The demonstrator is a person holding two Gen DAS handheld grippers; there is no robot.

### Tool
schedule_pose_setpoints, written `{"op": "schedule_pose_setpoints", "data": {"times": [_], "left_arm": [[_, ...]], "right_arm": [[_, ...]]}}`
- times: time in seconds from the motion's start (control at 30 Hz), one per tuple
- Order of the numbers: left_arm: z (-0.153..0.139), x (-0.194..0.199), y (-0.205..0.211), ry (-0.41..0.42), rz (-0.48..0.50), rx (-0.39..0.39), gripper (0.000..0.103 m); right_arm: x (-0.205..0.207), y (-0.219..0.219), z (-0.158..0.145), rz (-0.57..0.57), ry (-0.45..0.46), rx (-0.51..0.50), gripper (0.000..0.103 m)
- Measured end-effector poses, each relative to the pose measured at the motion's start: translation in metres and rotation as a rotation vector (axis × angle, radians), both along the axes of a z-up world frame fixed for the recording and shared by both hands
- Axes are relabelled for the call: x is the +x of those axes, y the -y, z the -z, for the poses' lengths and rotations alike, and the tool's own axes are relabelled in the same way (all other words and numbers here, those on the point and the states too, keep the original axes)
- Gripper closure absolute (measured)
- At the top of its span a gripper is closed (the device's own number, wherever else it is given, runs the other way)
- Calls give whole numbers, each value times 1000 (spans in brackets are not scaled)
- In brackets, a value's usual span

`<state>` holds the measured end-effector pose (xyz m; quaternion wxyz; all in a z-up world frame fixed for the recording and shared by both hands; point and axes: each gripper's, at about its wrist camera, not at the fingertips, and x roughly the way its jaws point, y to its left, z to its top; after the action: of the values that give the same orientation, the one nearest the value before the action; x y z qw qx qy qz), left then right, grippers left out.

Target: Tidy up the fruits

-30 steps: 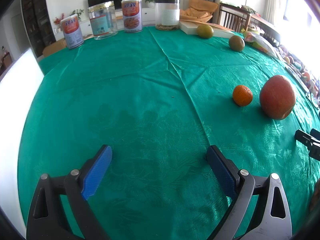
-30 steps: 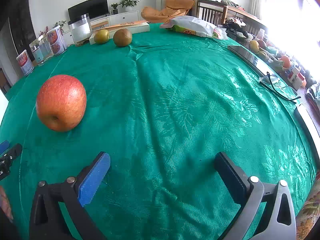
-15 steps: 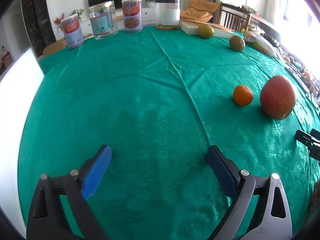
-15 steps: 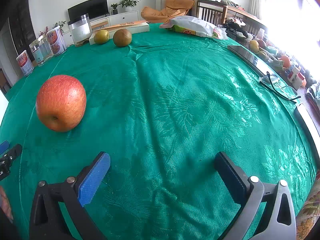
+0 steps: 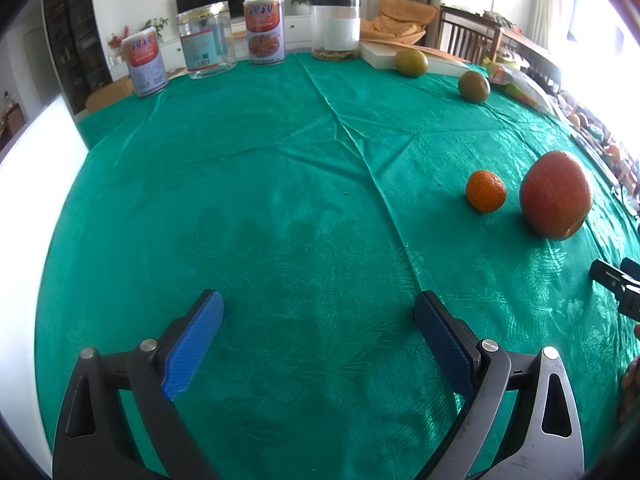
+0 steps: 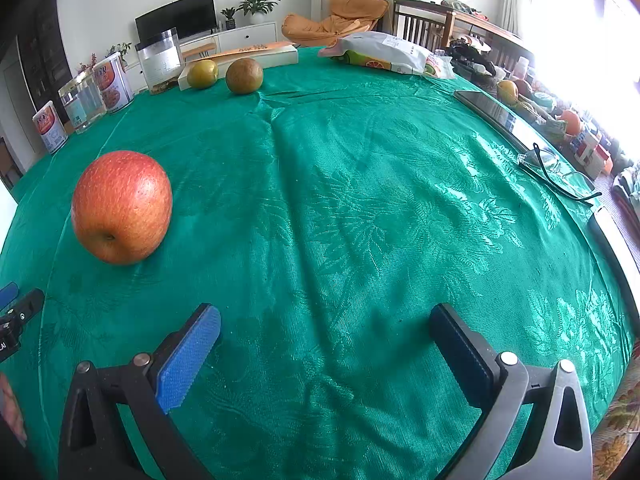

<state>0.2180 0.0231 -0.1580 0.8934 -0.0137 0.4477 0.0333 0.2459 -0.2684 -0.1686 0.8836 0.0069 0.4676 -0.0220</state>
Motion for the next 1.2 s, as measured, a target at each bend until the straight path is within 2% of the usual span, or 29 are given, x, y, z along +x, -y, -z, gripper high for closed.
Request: {"op": "schedule_pose_setpoints", "data": {"times": [0.4, 0.43, 0.5, 0.63, 0.73, 0.87, 0.93, 0.97, 1.0, 1.03, 1.1, 1.13, 1.2], "left_arm": [[1, 0, 1, -2, 11, -1, 5], [0, 2, 4, -13, 41, -13, 6], [-5, 10, 19, -38, 161, -47, 6], [-20, 33, 60, -11, 337, 46, 6], [-23, 50, 72, 19, 402, 71, 7], [-19, 65, 77, 45, 455, 37, 7], [-15, 70, 81, 55, 473, 52, 8], [-13, 72, 84, 61, 483, 59, 12], [-11, 73, 85, 59, 495, 57, 28], [-8, 75, 86, 42, 503, 53, 39], [-8, 76, 84, 40, 520, -9, 69], [-9, 74, 84, 48, 512, -2, 73], [-10, 69, 80, 54, 460, 35, 73]], "right_arm": [[0, 0, 0, 1, 1, 0, 0], [0, 0, 0, 1, 1, 0, 0], [-1, 0, 0, 1, 1, 1, 0], [0, 0, 0, 0, 1, 1, 0], [0, 0, 0, 0, 1, 1, 0], [-1, 0, 0, 1, 2, 1, 0], [0, 0, 0, 0, 2, 1, 0], [0, 0, 0, 0, 2, 1, 0], [0, 0, 0, 0, 2, 2, 0], [0, 0, 0, 0, 2, 1, 0], [0, -1, 0, 0, 2, 2, 0], [0, -1, 0, 0, 2, 1, 0], [0, -1, 0, 0, 2, 2, 0]]}}
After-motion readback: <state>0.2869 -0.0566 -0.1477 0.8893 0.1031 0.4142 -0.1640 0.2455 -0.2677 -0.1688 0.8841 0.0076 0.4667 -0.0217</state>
